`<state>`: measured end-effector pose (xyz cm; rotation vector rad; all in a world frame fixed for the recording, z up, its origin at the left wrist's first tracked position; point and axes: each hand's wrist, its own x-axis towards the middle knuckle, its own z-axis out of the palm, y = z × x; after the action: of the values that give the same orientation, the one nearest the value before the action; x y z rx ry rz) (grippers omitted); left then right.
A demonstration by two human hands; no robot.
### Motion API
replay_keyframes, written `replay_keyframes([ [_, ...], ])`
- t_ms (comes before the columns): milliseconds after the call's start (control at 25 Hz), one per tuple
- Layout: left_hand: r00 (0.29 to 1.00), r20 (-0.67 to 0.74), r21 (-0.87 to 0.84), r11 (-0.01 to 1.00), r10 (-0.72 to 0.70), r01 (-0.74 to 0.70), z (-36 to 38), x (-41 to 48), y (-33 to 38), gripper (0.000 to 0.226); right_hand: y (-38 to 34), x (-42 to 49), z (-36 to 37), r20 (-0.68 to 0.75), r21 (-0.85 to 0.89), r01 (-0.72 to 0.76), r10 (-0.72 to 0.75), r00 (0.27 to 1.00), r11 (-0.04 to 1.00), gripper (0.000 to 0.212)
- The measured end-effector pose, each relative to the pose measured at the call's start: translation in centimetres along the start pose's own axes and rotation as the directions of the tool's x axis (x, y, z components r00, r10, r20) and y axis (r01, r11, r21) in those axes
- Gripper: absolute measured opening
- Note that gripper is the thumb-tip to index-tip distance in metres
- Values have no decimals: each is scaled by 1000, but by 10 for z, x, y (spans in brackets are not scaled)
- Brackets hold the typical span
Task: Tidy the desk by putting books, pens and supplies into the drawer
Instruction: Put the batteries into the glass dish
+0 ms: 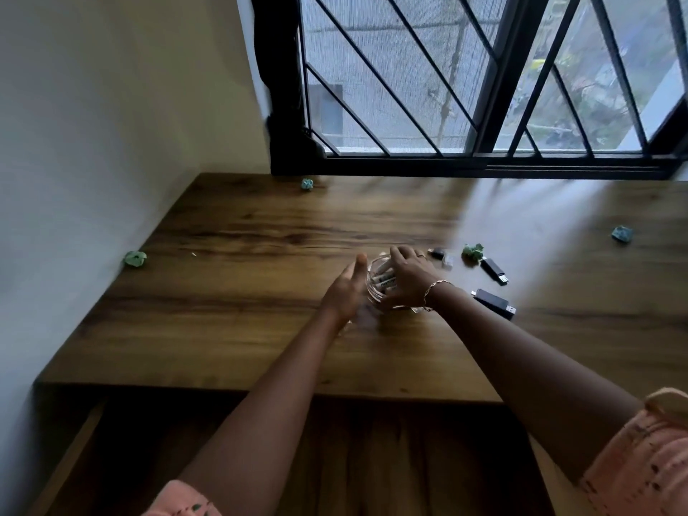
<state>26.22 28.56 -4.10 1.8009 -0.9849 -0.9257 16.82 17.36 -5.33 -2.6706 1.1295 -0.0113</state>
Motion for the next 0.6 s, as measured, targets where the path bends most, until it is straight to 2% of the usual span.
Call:
replay_keyframes([
  [120,996,63,-240,968,-57,71,-8,-17,10,68,-6,-19,-11,-6,8,52,-52,999,999,101],
  [200,990,118,-327,939,-72,107,-10,-32,12,76,-11,-39,-24,-5,5,70,-70,998,998,104],
  [280,986,147,-379,916,-80,131,-10,-52,16,73,-17,-67,-35,8,4,73,-73,997,997,111],
  [400,954,291,-324,931,-72,169,-11,-88,20,43,-25,-122,-44,67,47,72,-75,995,996,115],
  [520,859,505,-166,967,-84,192,-6,-119,16,30,-30,-184,-46,137,89,76,-88,987,993,119],
  [600,820,561,-104,973,-115,208,6,-134,4,22,-31,-220,-34,181,72,79,-91,979,994,124],
])
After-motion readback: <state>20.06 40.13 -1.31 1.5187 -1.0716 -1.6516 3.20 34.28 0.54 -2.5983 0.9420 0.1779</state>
